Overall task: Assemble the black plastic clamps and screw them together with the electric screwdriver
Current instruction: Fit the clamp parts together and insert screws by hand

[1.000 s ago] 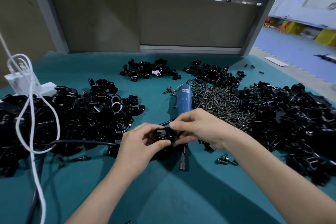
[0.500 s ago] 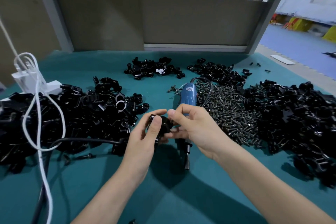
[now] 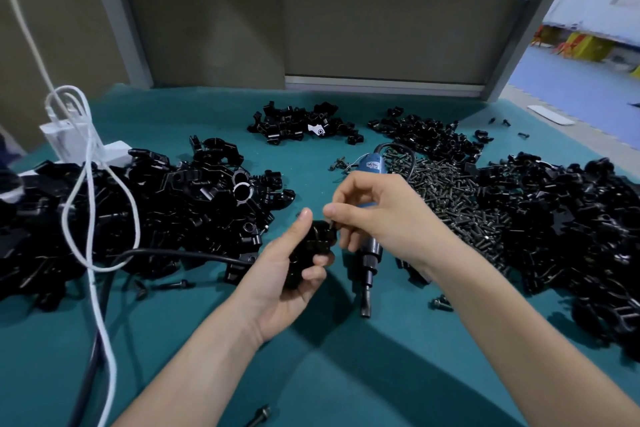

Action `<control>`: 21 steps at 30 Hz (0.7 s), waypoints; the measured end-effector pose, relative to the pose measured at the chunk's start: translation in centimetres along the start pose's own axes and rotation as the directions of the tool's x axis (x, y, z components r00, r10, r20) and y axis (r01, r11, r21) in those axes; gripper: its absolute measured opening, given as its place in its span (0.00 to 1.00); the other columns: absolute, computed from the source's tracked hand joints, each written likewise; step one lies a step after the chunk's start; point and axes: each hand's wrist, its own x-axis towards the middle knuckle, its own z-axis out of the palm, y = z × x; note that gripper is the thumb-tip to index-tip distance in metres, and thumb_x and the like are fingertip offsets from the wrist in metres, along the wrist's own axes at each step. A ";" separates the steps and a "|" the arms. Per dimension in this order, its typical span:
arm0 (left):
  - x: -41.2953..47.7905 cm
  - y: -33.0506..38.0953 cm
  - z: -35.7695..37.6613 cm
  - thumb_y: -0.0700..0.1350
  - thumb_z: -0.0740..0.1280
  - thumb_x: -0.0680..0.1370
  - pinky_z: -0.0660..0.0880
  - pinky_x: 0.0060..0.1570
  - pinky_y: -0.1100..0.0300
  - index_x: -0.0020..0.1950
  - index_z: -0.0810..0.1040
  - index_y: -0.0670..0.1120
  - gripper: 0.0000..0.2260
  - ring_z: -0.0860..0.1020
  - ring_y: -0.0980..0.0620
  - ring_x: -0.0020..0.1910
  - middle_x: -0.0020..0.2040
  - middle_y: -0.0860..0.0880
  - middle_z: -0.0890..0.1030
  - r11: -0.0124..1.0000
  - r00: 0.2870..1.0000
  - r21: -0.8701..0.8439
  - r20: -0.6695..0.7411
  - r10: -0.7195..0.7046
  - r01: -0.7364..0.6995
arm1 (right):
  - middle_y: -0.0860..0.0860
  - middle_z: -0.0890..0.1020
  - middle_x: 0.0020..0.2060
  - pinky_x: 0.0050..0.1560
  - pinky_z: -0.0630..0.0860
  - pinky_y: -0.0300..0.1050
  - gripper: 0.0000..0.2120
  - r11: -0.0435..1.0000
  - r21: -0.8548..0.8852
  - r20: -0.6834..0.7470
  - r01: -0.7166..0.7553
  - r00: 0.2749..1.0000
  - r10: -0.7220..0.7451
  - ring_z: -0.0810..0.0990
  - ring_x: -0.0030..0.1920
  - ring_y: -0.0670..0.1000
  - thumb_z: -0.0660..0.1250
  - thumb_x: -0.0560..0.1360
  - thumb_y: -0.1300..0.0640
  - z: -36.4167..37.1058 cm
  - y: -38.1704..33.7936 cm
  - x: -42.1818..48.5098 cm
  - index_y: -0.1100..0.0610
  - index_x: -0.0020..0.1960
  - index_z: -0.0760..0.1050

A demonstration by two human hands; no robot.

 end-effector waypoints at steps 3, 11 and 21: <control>-0.1 0.2 -0.1 0.50 0.74 0.62 0.68 0.18 0.72 0.49 0.77 0.39 0.21 0.71 0.58 0.27 0.38 0.44 0.79 0.996 0.999 -0.079 0.019 -0.051 0.052 | 0.53 0.79 0.28 0.29 0.76 0.39 0.06 1.000 0.024 0.030 0.002 1.000 -0.002 0.79 0.27 0.50 0.71 0.73 0.65 -0.3 -0.5 0.0 0.61 0.39 0.76; 0.1 0.3 -0.4 0.51 0.74 0.61 0.72 0.22 0.72 0.39 0.85 0.40 0.15 0.73 0.58 0.27 0.38 0.45 0.81 0.998 0.998 -0.050 0.047 -0.045 0.048 | 0.56 0.80 0.29 0.31 0.77 0.37 0.07 0.998 0.066 0.043 -0.004 0.999 0.001 0.79 0.29 0.49 0.72 0.72 0.67 -0.3 -0.9 -0.3 0.64 0.38 0.75; 0.1 -0.3 -0.4 0.58 0.75 0.60 0.75 0.26 0.69 0.40 0.86 0.45 0.18 0.75 0.57 0.30 0.38 0.48 0.81 0.995 1.000 0.095 0.010 -0.013 0.012 | 0.54 0.80 0.28 0.30 0.75 0.38 0.09 0.996 -0.083 0.101 0.011 0.995 -0.003 0.77 0.28 0.49 0.73 0.71 0.65 -0.5 -0.9 -0.4 0.64 0.37 0.74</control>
